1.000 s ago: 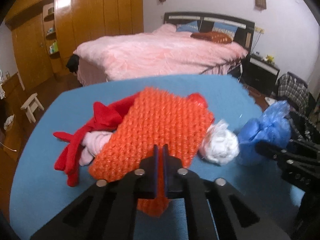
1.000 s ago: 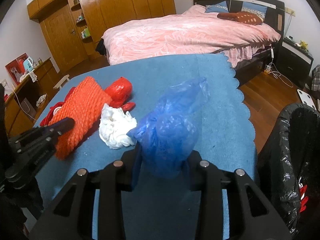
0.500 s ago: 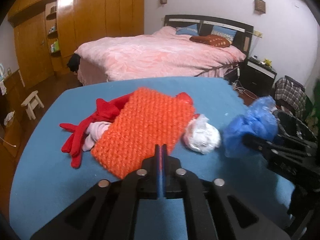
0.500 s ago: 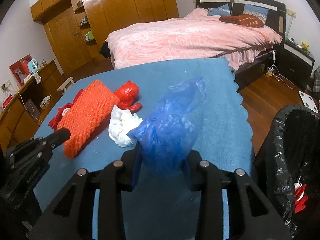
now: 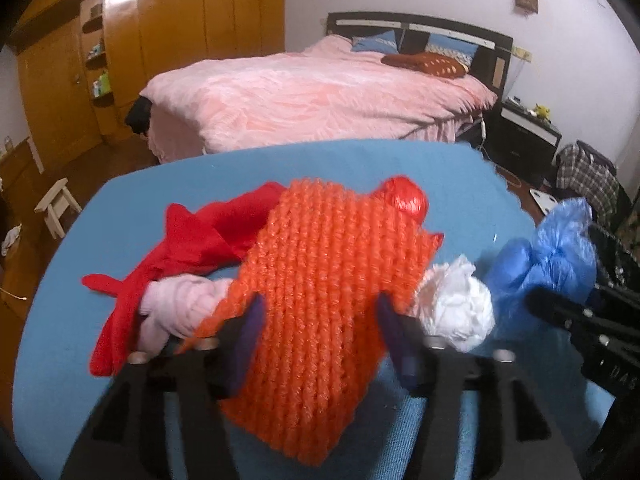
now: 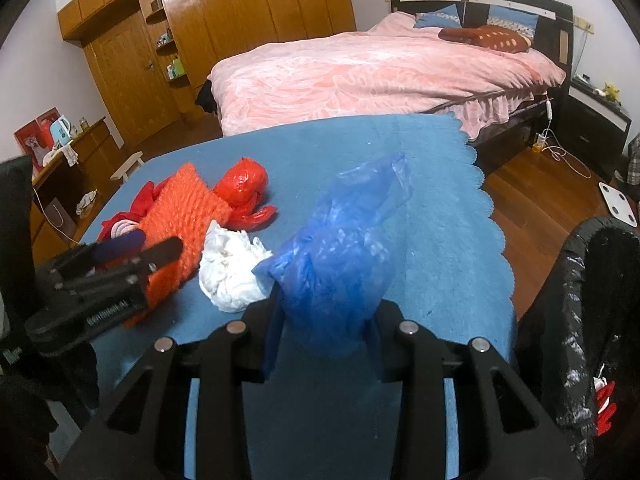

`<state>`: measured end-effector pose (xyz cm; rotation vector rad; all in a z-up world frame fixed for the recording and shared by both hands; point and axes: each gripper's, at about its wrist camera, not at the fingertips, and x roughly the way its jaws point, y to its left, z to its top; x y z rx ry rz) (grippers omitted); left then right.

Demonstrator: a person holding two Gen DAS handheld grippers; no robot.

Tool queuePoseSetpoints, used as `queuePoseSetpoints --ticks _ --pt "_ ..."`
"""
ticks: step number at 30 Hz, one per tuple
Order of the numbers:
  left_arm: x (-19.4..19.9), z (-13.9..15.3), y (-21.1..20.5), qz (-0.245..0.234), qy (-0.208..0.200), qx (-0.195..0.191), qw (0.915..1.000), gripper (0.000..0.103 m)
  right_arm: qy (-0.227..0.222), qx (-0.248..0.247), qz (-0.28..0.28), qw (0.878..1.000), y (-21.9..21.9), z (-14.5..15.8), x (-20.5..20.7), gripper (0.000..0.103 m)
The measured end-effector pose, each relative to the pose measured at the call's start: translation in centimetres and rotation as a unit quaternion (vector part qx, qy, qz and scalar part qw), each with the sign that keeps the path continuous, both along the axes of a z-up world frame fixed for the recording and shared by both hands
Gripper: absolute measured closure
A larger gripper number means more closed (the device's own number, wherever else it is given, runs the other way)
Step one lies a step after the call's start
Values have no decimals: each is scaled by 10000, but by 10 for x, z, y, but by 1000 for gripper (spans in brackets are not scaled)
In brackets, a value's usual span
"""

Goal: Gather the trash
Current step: 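Grasp the orange mesh scrubber with the left tool and lift it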

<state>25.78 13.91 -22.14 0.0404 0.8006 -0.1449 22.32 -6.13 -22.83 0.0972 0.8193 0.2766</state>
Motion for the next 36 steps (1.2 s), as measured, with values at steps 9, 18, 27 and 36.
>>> queuePoseSetpoints --ticks 9,18,27,36 --pt "-19 14 -3 -169 -474 -114 9987 103 34 41 -16 10000 -2 -2 -1 68" --pt "-58 36 -7 -145 -532 -351 9979 103 -107 178 -78 9998 -14 15 -14 68" --pt "-39 27 -2 113 -225 -295 9992 94 -85 183 -65 9998 -17 15 -20 68" --pt "18 20 3 -46 -79 -281 9996 39 -80 154 -42 9998 -15 10 3 68"
